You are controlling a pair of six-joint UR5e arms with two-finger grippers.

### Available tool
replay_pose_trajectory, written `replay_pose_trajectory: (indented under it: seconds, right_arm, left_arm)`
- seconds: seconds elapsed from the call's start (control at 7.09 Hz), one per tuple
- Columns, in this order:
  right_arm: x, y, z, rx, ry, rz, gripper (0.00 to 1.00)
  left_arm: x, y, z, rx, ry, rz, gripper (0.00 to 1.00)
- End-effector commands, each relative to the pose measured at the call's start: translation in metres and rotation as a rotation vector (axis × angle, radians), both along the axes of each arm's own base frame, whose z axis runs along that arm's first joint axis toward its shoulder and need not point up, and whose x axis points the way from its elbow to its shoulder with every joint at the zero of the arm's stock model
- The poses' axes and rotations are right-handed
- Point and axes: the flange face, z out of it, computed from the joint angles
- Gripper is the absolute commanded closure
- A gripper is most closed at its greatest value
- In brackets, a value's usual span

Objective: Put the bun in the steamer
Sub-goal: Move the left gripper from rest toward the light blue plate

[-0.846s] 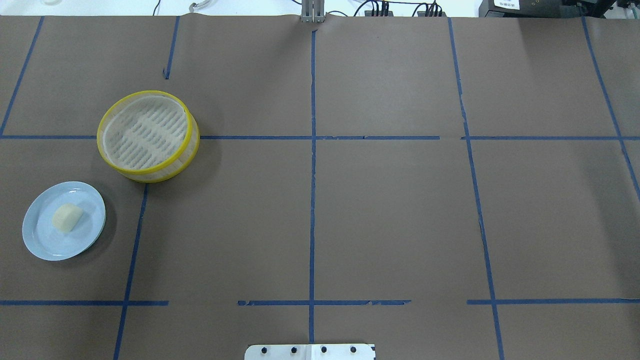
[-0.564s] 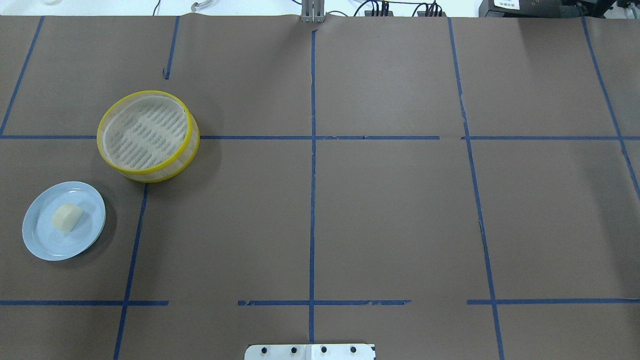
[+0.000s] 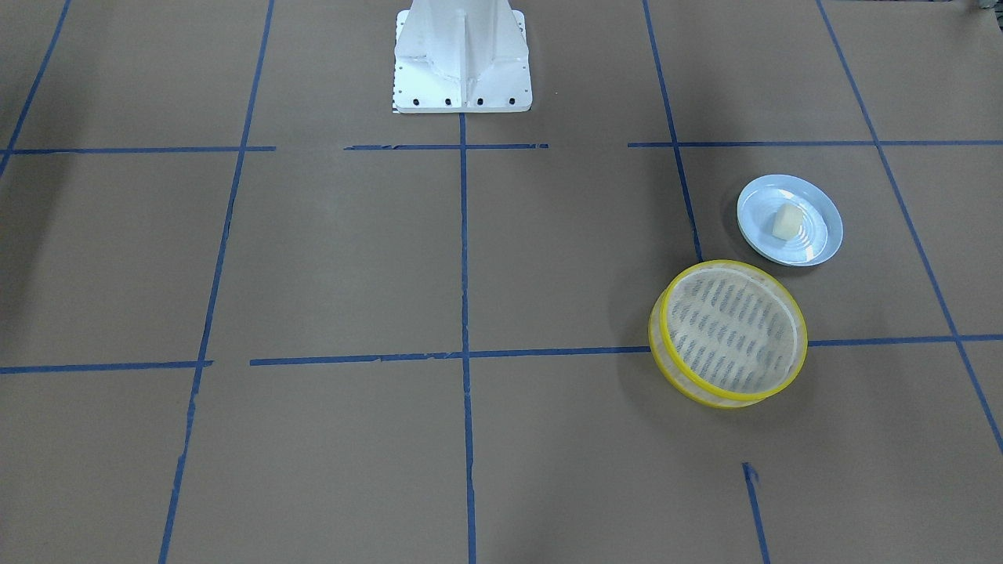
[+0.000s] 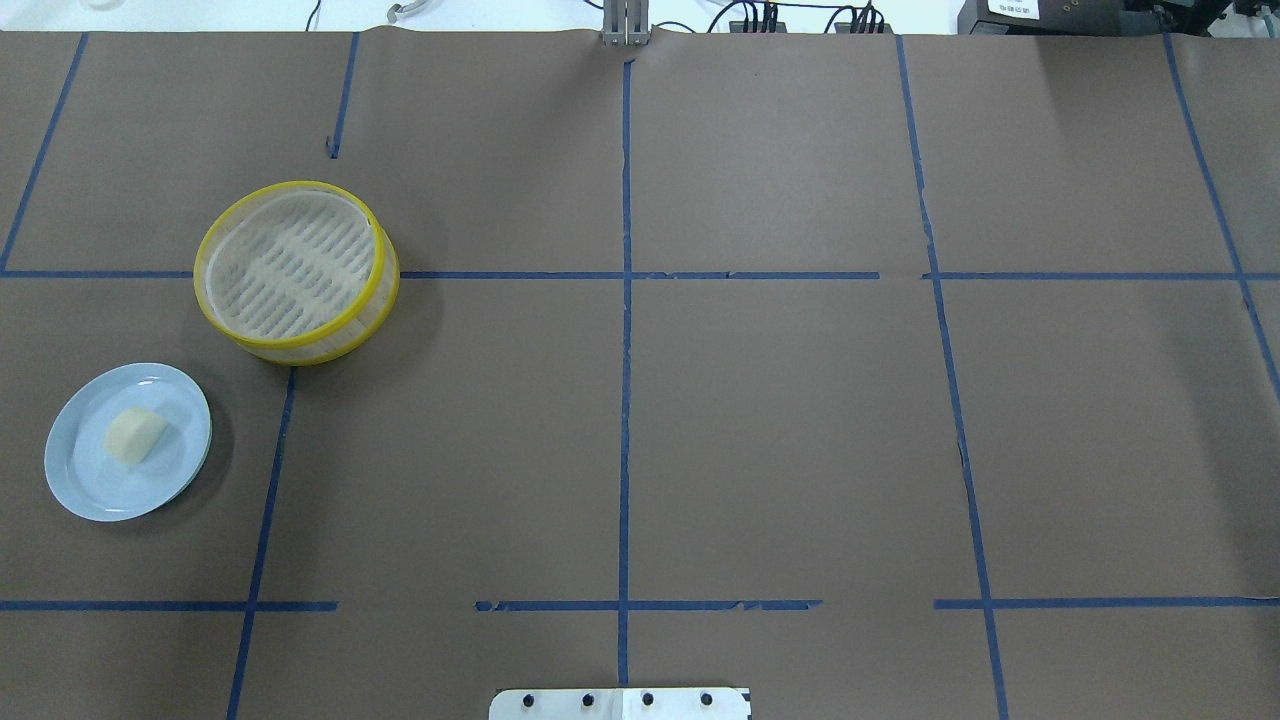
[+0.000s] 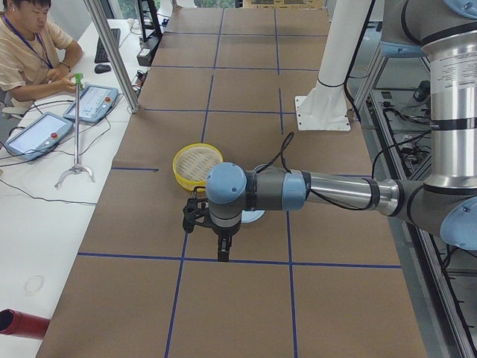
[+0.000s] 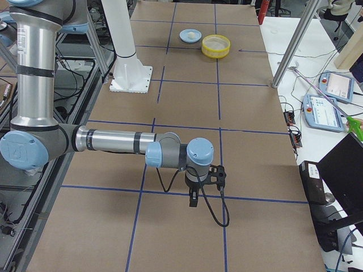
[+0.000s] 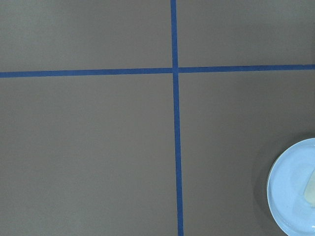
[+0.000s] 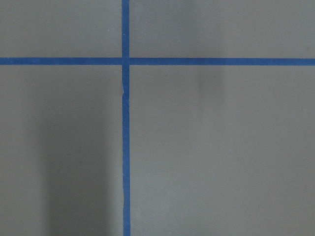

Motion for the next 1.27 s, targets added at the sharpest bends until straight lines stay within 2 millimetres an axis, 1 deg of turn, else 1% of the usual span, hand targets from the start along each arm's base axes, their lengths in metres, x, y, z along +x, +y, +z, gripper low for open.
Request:
replay_pose_trajectory:
  seconds: [0.0,0.14,0.28,0.42,0.56,0.71,0.85,0.99,1.13]
  right_arm:
    - [0.0,0.0,0.0,0.0,0.0,0.0,0.0]
    - [0.0,0.0,0.0,0.0,0.0,0.0,0.0]
    - [0.0,0.0,0.0,0.001,0.0,0.0,0.0]
    - [0.0,0.0,0.0,0.0,0.0,0.0,0.0]
    - [0.0,0.0,0.0,0.0,0.0,0.0,0.0]
    - [0.0,0.0,0.0,0.001,0.0,0.0,0.0]
    - [0.0,0.0,0.0,0.0,0.0,0.0,0.0]
    - [0.0,0.0,0.0,0.0,0.0,0.0,0.0]
    - [0.0,0.0,0.0,0.0,0.0,0.0,0.0]
  left_arm:
    - [0.0,-0.007,0.006,0.094,-0.008,-0.004,0.0]
    - [0.0,-0.007,0.005,0.113,-0.01,-0.002,0.0]
    - [0.001,-0.007,0.012,0.109,-0.005,0.002,0.0]
    - [0.016,-0.015,0.005,0.139,-0.001,0.041,0.0]
    - [0.056,-0.026,-0.008,0.221,0.007,0.117,0.0]
    - [0.093,-0.034,-0.021,0.209,0.033,0.074,0.0]
    - [0.141,-0.032,-0.033,0.246,0.073,0.092,0.0]
    - [0.181,-0.027,-0.044,0.261,0.113,0.125,0.0]
    - [0.228,-0.015,-0.045,0.305,0.093,0.142,0.0]
